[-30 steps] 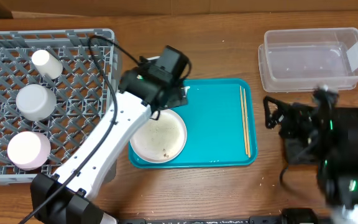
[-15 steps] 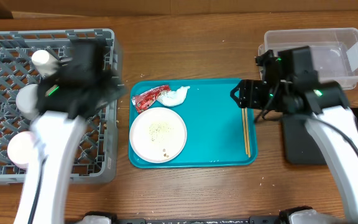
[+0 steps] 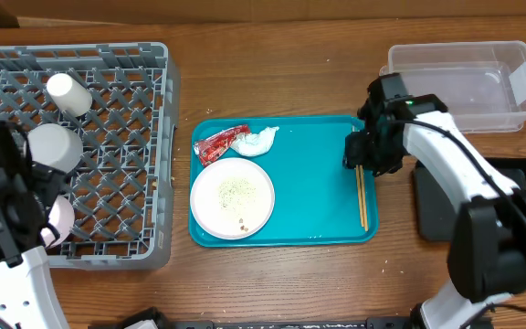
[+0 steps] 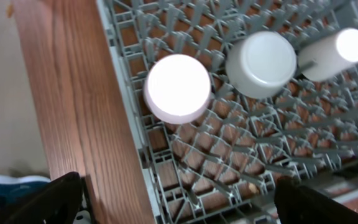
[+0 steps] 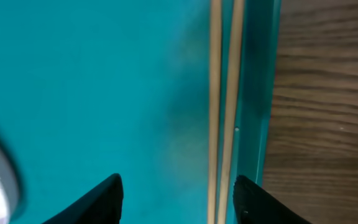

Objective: Sort waste into correct bins and load items into the dishwasher
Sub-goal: 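Move the right gripper over the tray toward the chopsticks, then lower the right gripper and grasp one wooden chopstick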

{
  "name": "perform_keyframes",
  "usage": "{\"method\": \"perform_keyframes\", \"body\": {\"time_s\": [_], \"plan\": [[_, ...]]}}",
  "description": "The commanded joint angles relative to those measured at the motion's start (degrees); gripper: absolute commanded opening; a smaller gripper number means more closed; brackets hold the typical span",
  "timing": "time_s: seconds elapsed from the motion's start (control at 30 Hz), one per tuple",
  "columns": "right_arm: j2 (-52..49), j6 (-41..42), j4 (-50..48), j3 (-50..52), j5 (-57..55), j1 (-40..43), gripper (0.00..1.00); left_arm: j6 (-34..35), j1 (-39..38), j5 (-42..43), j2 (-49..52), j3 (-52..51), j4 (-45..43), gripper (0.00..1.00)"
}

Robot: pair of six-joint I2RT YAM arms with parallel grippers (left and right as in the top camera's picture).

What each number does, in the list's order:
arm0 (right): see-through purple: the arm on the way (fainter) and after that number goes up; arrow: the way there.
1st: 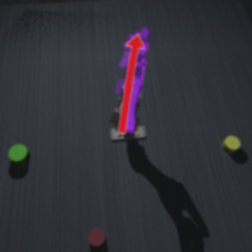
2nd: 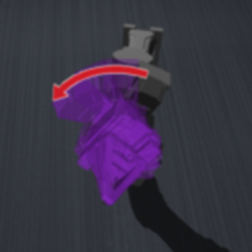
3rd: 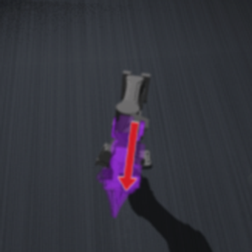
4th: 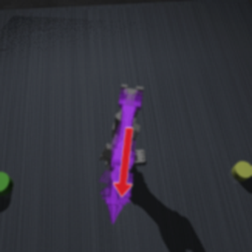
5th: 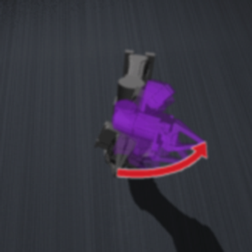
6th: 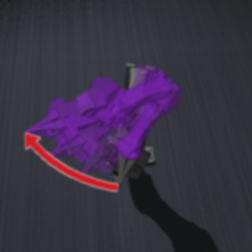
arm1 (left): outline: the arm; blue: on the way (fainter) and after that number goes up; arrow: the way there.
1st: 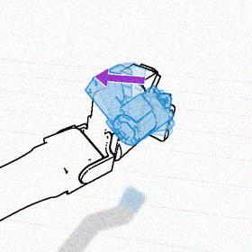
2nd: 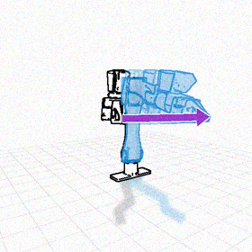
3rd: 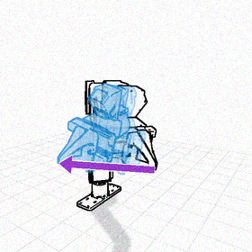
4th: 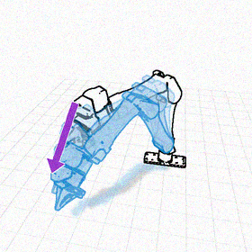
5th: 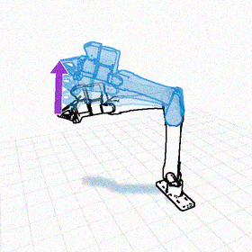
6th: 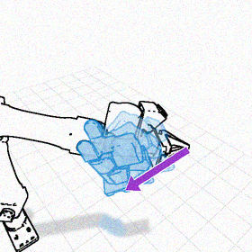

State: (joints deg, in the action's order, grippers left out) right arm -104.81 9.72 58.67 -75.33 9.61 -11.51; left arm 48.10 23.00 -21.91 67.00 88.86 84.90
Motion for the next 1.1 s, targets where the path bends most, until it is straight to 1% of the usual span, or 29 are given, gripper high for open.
{"method": "perform_keyframes", "body": {"time_s": [0.0,0.13,0.27,0.3,0.43,0.57,0.7,0.8,1.07], "plan": [[-1.46,-0.81,0.02,-1.14,-1.01,-0.13,0.57,3.63,1.40,-0.92,0.02,0.15,0.15,1.00],[-1.53,-0.92,-0.59,-0.63,-2.27,-0.11,0.53,3.78,1.40,-0.70,0.07,0.17,0.17,1.00],[-1.62,-2.73,-2.67,1.18,-2.32,-0.13,0.51,3.78,1.40,-0.72,0.07,0.17,0.20,1.00],[-1.62,-2.71,-3.56,1.92,-2.29,-0.13,0.49,3.78,1.38,-0.50,0.07,0.17,0.20,1.00],[-1.62,-2.71,-6.64,4.04,-2.51,-0.13,0.47,3.78,1.38,2.45,0.07,0.17,0.15,1.00],[-1.62,-2.69,-7.39,4.04,-2.49,-0.13,0.40,3.82,1.42,0.35,0.11,0.17,-0.11,1.00],[-1.62,-2.71,-7.32,4.04,-2.49,-0.13,0.40,3.82,1.77,-2.64,0.13,0.17,-0.22,1.00],[-1.62,-2.71,-7.52,4.46,-2.54,-0.13,0.40,4.35,4.09,-3.39,0.15,0.17,0.33,1.00],[-1.62,-2.69,-9.77,6.99,-2.45,-0.13,0.41,4.66,14.34,-1.99,0.22,0.17,0.85,1.00]]}}
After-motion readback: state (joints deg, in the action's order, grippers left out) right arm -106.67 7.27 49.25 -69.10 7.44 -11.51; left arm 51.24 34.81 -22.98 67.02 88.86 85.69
